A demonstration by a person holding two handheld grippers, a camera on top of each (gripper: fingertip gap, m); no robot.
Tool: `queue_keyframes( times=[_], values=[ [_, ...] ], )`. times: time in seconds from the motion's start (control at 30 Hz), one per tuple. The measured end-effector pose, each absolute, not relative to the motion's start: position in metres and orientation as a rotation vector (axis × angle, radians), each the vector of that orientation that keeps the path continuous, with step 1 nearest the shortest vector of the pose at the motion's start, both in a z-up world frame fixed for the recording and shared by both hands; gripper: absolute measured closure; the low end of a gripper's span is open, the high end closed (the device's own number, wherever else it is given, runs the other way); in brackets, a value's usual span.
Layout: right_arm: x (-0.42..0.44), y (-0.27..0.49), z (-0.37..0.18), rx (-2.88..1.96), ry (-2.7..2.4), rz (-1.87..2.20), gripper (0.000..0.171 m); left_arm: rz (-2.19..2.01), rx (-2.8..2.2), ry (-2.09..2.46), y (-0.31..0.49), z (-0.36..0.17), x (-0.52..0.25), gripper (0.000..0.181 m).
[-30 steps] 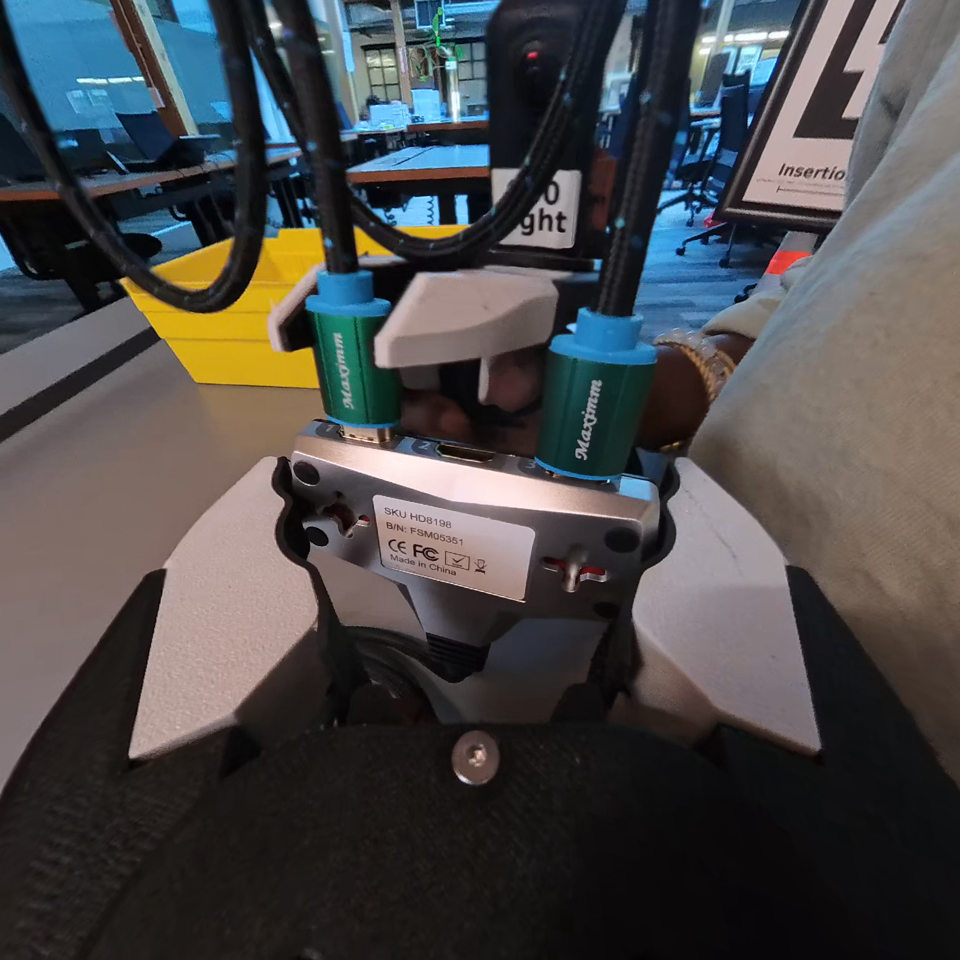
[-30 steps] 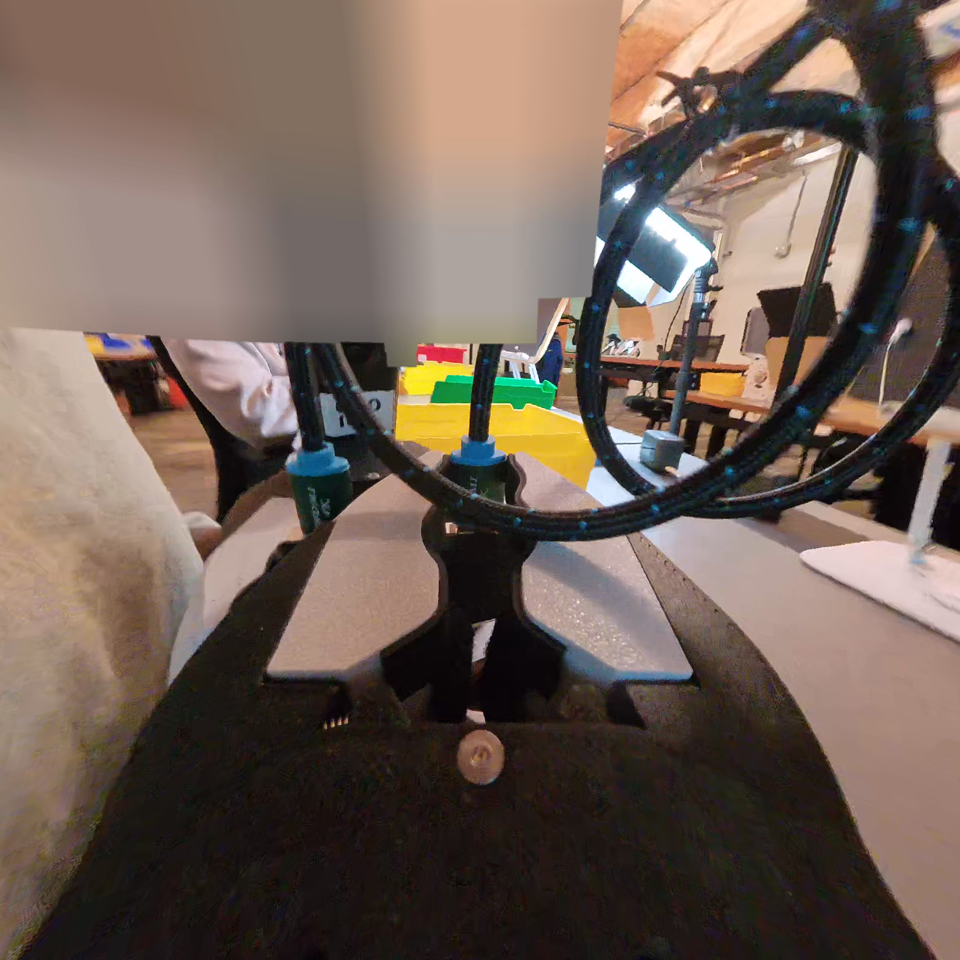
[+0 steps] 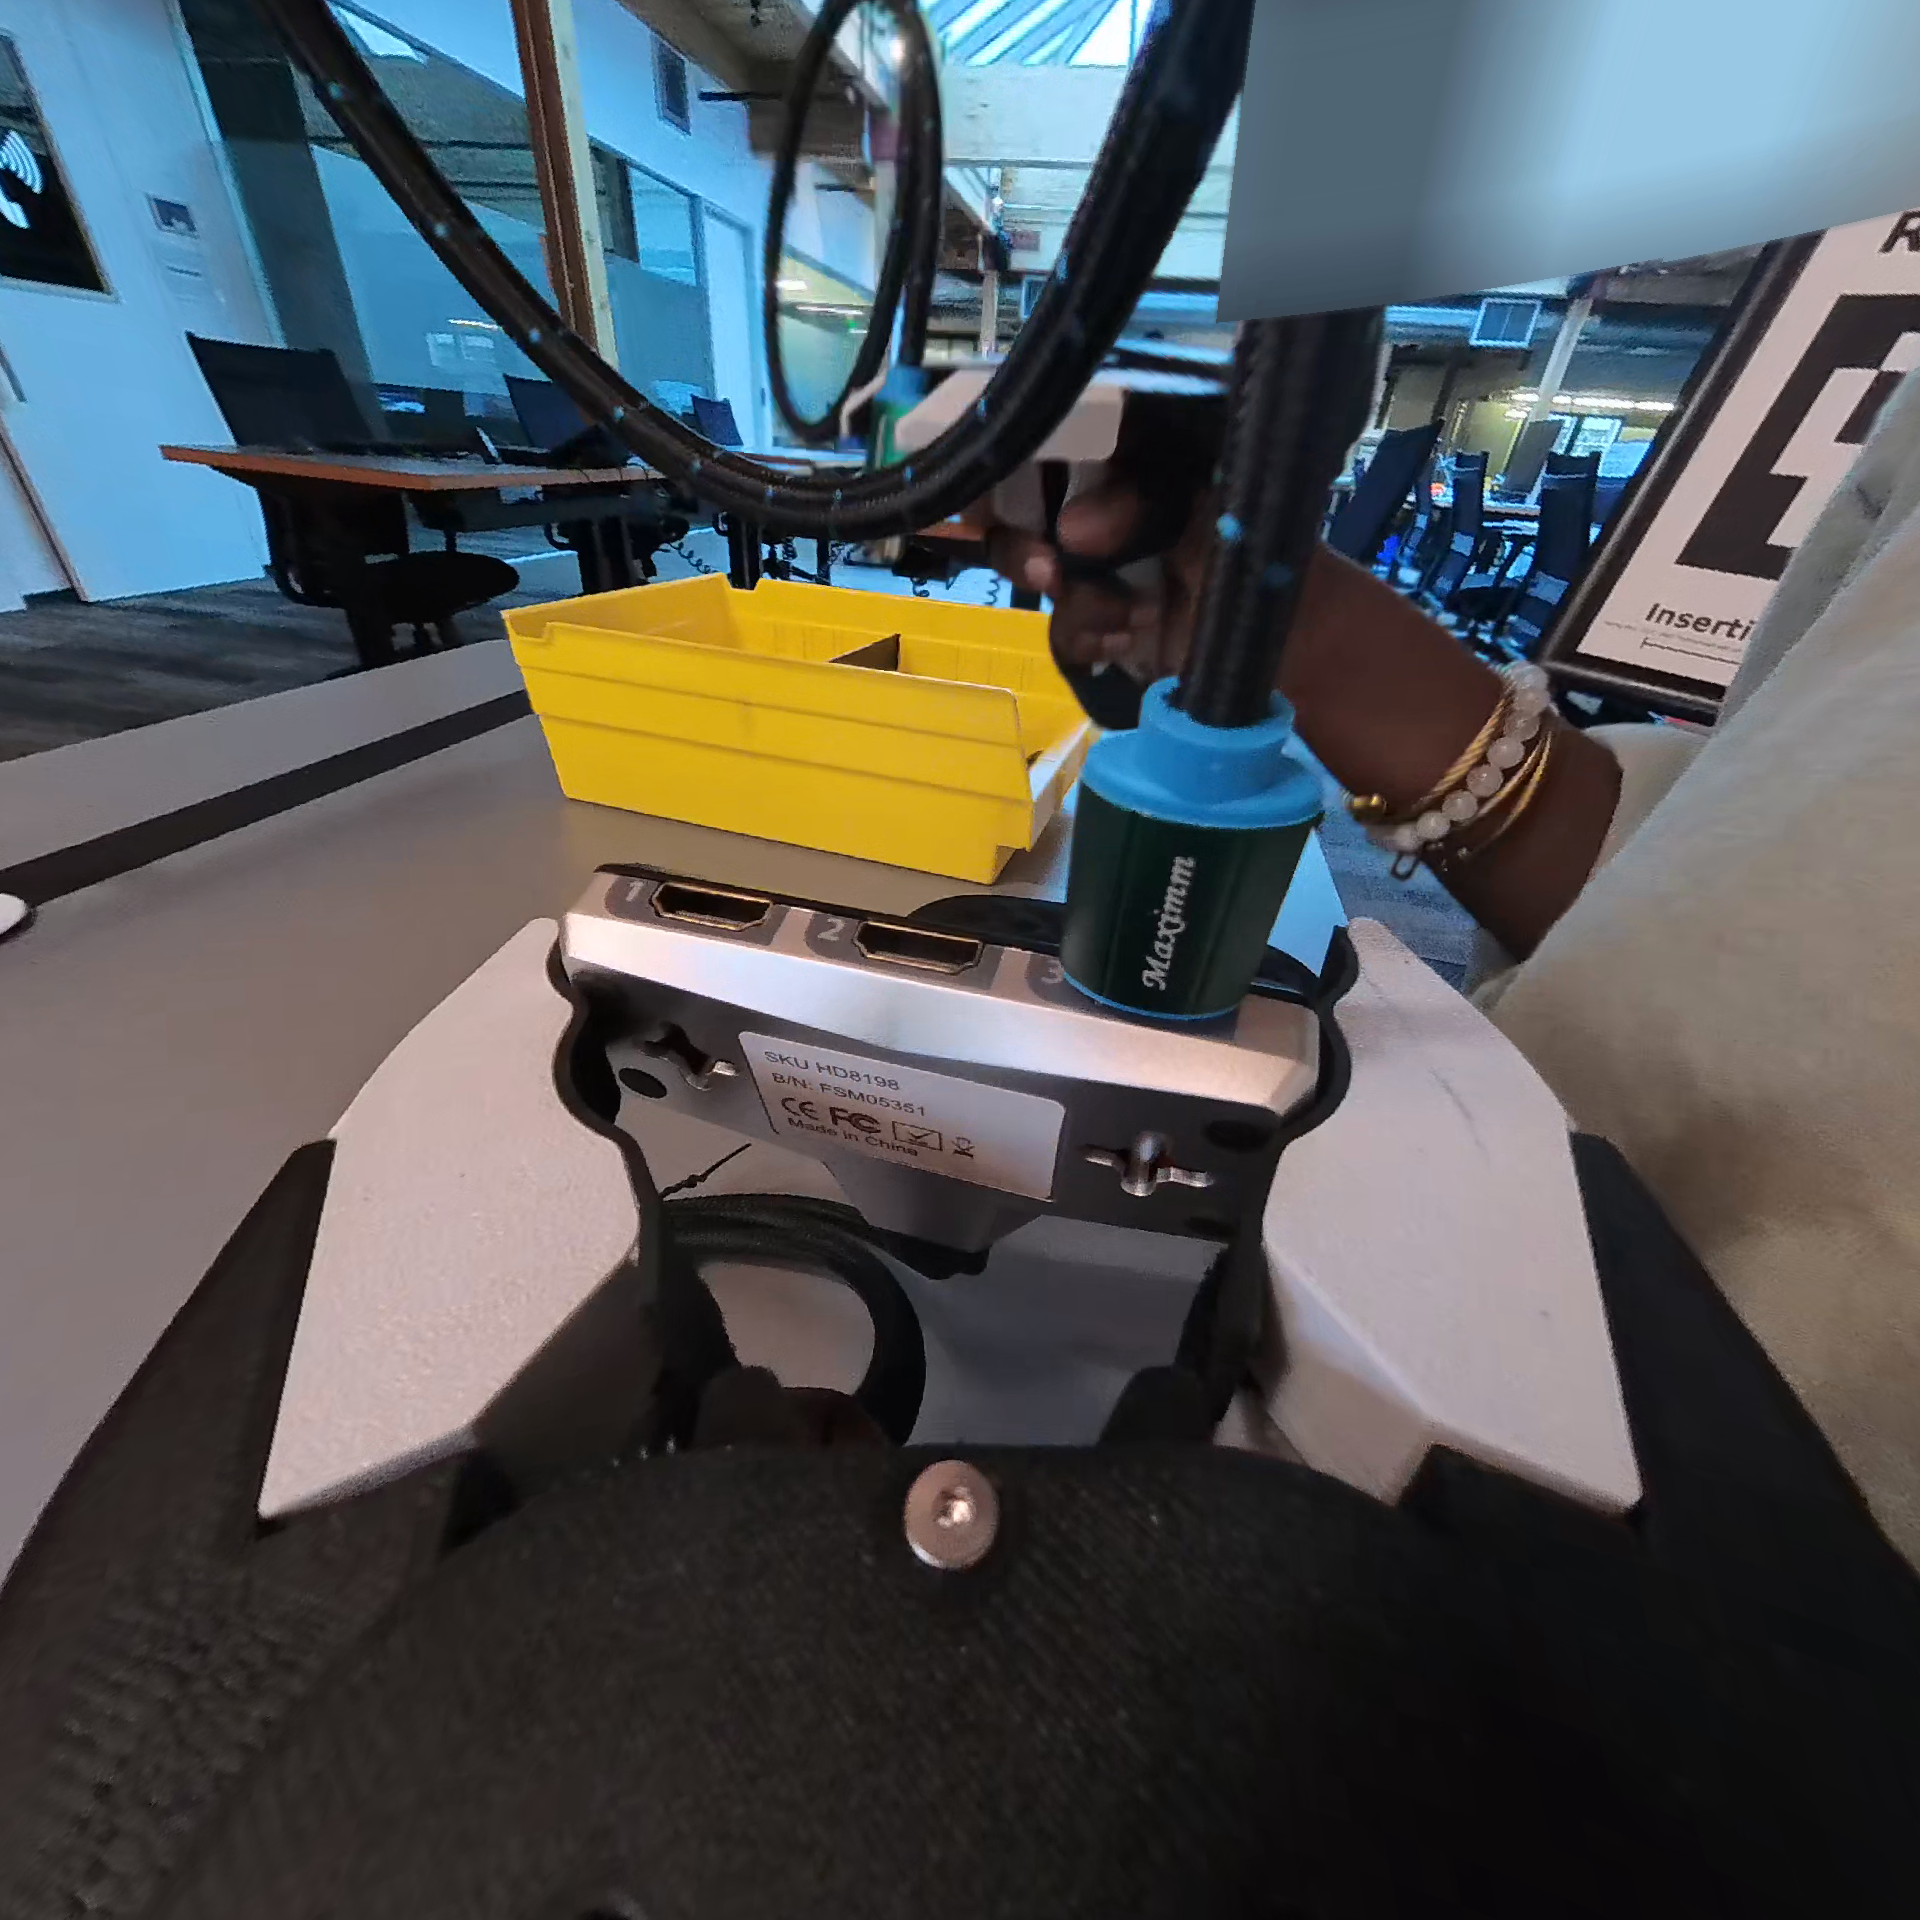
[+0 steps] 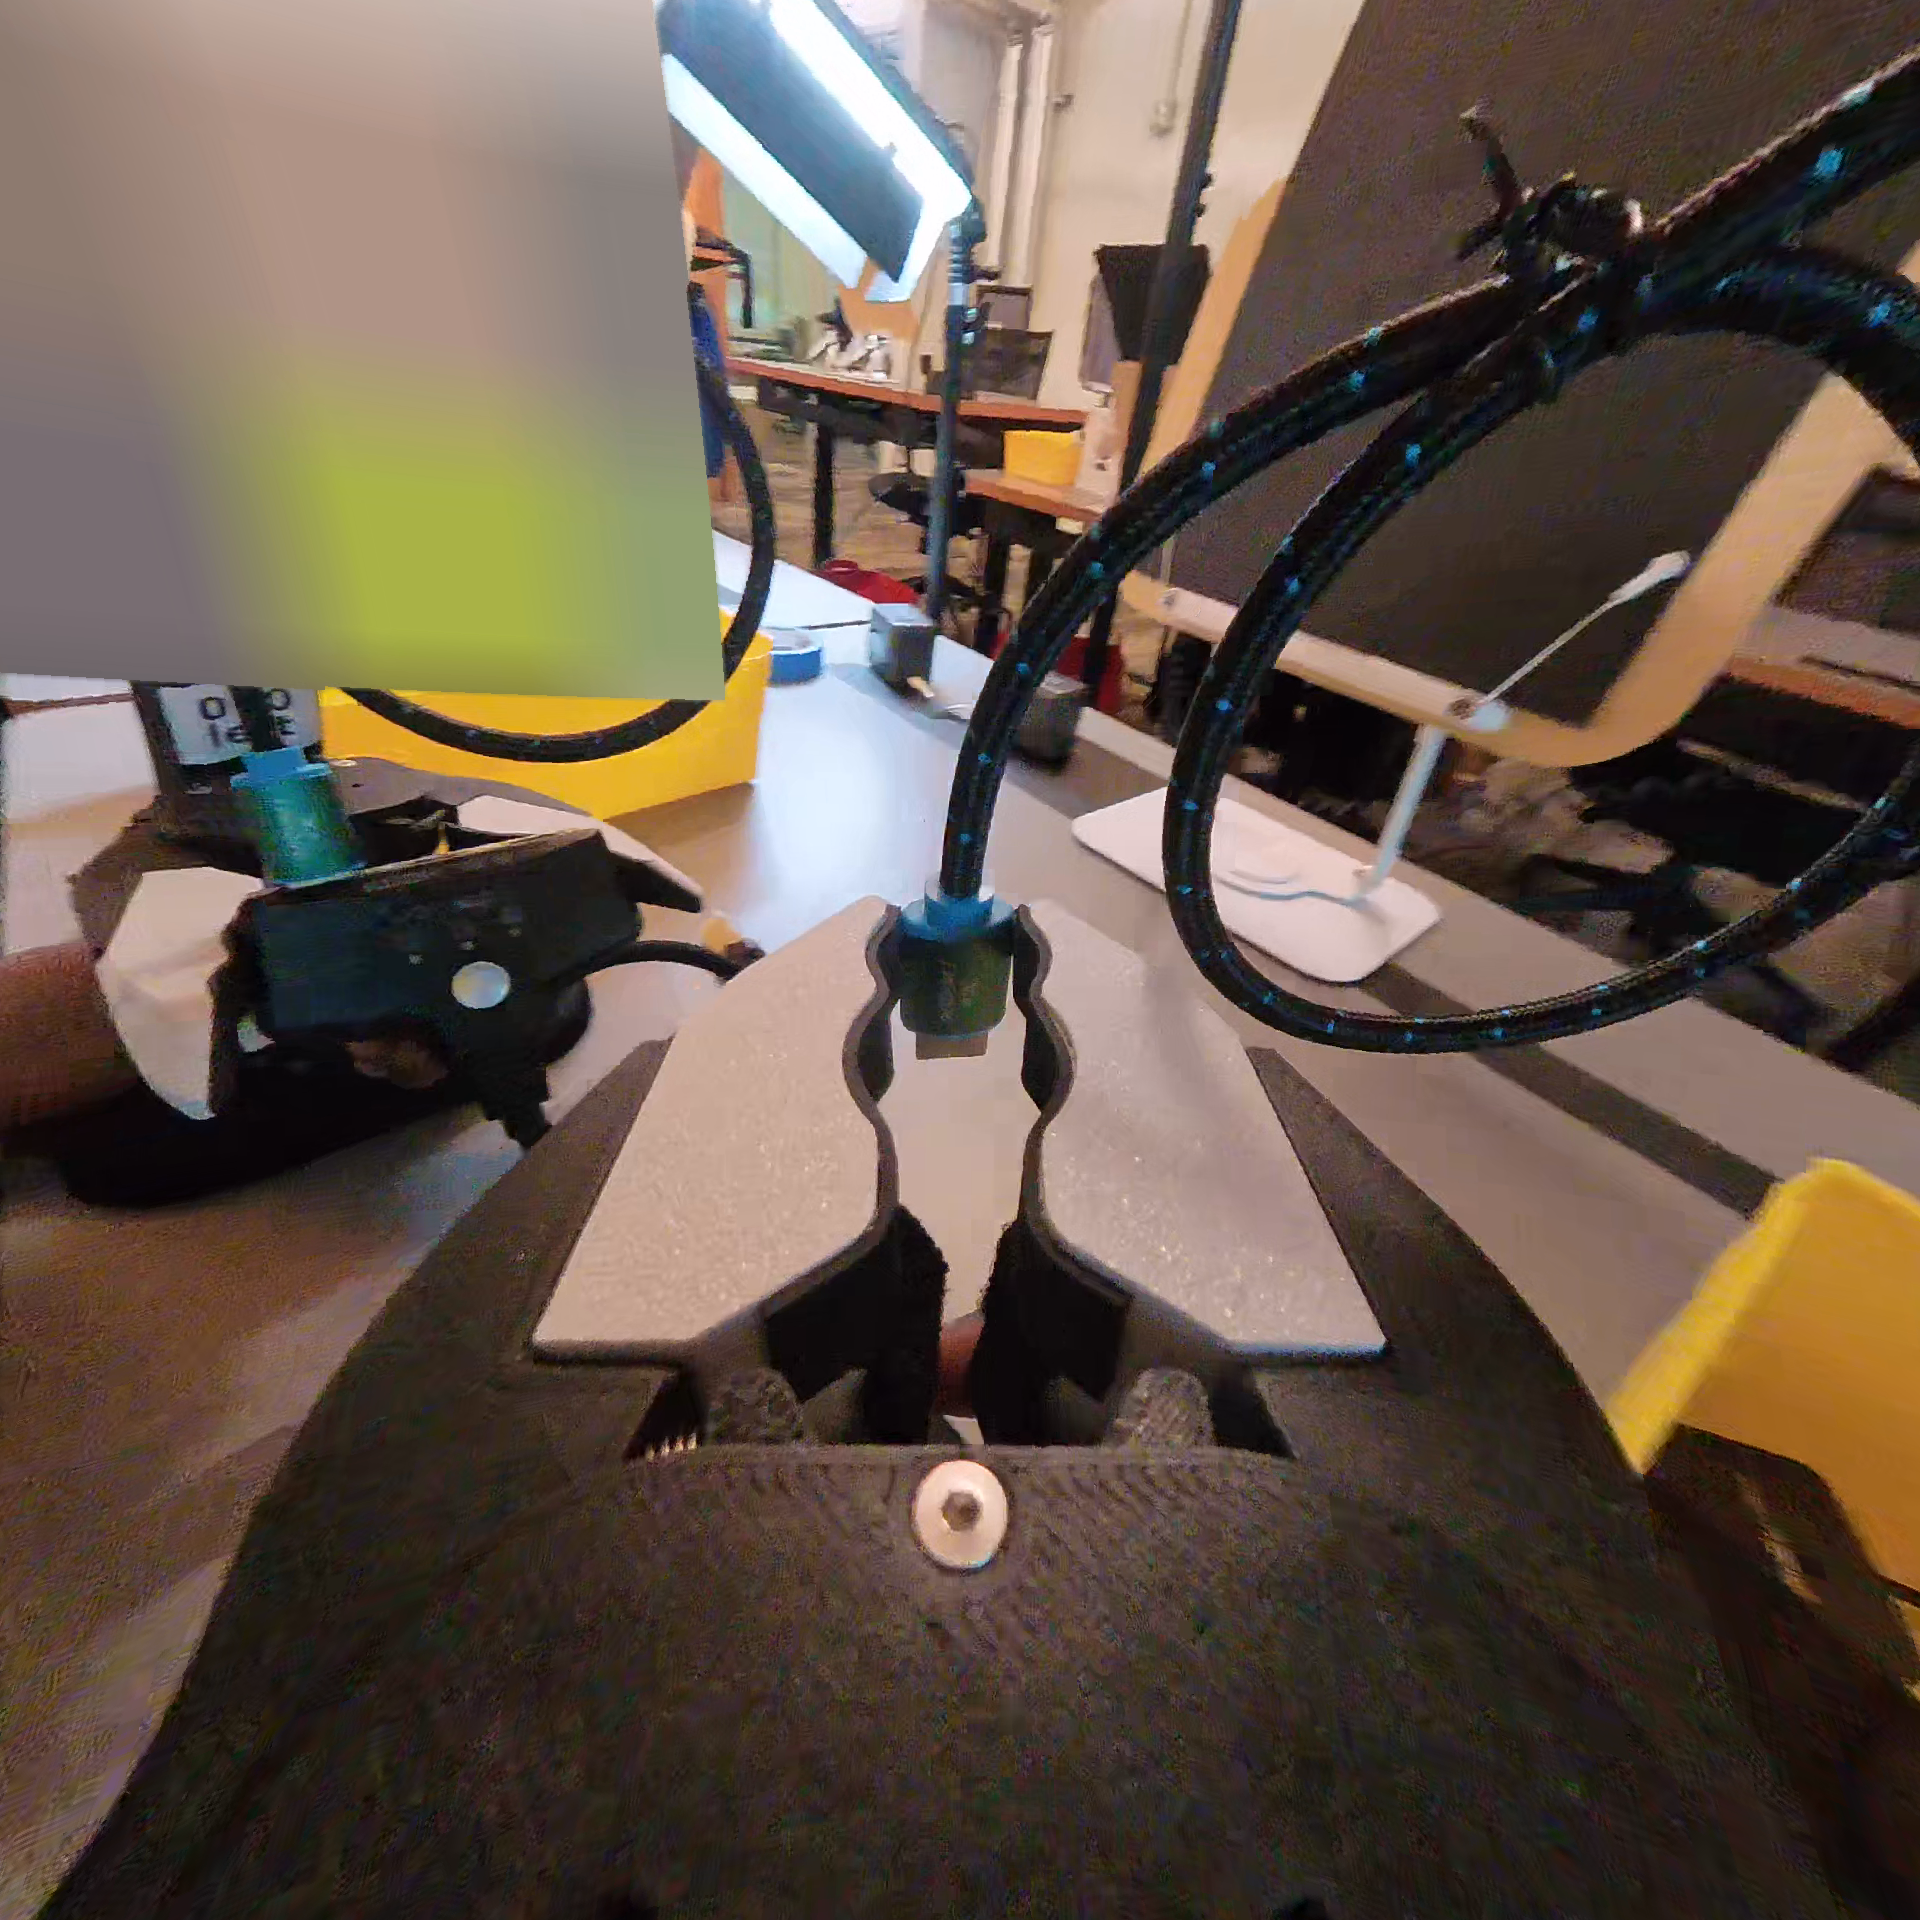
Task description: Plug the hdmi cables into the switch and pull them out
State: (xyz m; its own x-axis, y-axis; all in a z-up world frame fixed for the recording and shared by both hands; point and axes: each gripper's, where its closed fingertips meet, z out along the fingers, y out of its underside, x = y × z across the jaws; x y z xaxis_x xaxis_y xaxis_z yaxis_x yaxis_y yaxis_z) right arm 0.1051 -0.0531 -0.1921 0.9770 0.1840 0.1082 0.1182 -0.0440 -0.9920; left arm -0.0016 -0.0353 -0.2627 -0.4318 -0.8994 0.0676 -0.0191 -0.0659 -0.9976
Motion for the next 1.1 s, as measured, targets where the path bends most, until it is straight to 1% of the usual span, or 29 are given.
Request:
queue_keyframes(
  times=[0.1, 0.2, 0.27, 0.37, 0.5, 0.57, 0.63, 0.77, 0.9, 0.97, 1.1],
  values=[
    [0.144, -0.077, -0.175, -1.625, -0.165, -0.166, 0.151, -1.581, -1.019, 1.496, -0.035, -0.262, -0.001, 0.053],
    [0.197, -0.108, -0.178, -1.720, -0.037, -0.443, 0.151, -1.583, -1.030, 1.489, -0.035, -0.263, -0.001, 0.053],
    [0.224, -0.127, -0.197, -1.846, 0.059, -0.541, 0.151, -1.584, -1.045, 1.495, -0.035, -0.264, 0.000, 0.053],
    [0.251, -0.148, -0.239, -2.041, 0.183, -0.594, 0.151, -1.578, -1.048, 1.503, -0.035, -0.265, 0.001, 0.053],
    [0.261, -0.159, -0.294, -2.246, 0.277, -0.496, 0.151, -1.556, -1.028, 1.533, -0.039, -0.268, 0.002, 0.053],
    [0.259, -0.159, -0.309, -2.295, 0.296, -0.425, 0.151, -1.540, -1.018, 1.555, -0.042, -0.270, 0.002, 0.053],
    [0.252, -0.152, -0.312, -2.269, 0.289, -0.302, 0.151, -1.525, -1.007, 1.571, -0.044, -0.272, 0.002, 0.053],
    [0.238, -0.134, -0.292, -2.050, 0.324, 0.030, 0.151, -1.514, -0.991, 1.583, -0.045, -0.273, 0.002, 0.053],
    [0.243, -0.134, -0.300, -1.996, 0.440, 0.194, 0.150, -1.509, -0.990, 1.583, -0.045, -0.273, 0.003, 0.053],
    [0.250, -0.138, -0.312, -2.030, 0.528, 0.229, 0.147, -1.505, -0.986, 1.586, -0.046, -0.273, 0.003, 0.053],
    [0.256, -0.148, -0.327, -2.148, 0.606, 0.152, 0.138, -1.498, -0.994, 1.583, -0.045, -0.274, 0.004, 0.053]
  ],
)
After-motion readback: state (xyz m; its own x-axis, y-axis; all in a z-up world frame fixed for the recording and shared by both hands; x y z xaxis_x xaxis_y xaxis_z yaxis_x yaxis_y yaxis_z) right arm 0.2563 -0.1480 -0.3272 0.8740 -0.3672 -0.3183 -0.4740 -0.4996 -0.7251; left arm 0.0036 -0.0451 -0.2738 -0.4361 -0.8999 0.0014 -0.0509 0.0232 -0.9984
